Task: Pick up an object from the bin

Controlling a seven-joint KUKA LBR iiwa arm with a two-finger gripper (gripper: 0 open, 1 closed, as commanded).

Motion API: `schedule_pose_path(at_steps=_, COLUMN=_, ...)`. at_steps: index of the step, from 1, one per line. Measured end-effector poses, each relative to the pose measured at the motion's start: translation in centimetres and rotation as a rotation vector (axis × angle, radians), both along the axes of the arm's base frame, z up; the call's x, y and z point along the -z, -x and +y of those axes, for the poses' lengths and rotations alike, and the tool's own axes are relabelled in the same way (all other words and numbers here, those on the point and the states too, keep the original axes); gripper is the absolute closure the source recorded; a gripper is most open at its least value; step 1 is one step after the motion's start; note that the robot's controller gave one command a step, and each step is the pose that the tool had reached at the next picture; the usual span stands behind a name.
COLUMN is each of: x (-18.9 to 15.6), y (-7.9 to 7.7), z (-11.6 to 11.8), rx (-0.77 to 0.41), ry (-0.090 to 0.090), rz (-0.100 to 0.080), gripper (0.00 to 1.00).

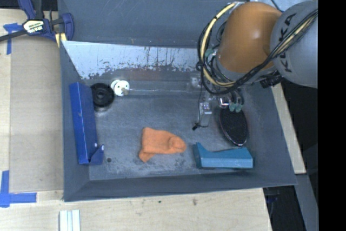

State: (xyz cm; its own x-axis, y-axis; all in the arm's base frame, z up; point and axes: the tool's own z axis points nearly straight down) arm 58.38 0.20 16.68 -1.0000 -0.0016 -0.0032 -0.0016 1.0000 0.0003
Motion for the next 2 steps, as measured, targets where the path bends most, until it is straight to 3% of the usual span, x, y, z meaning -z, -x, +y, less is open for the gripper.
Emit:
schedule_pose_path(at_steps=1, x=4.4, y=-0.2, z=3.3, rx=-0.038, ry=0.002, rz=-0.008, gripper=0.0)
schedule_pose_path(at_steps=2, x=9.4, y=3.7, z=6.3, rx=-0.005, ry=-0.001, rz=0.001, gripper=0.0)
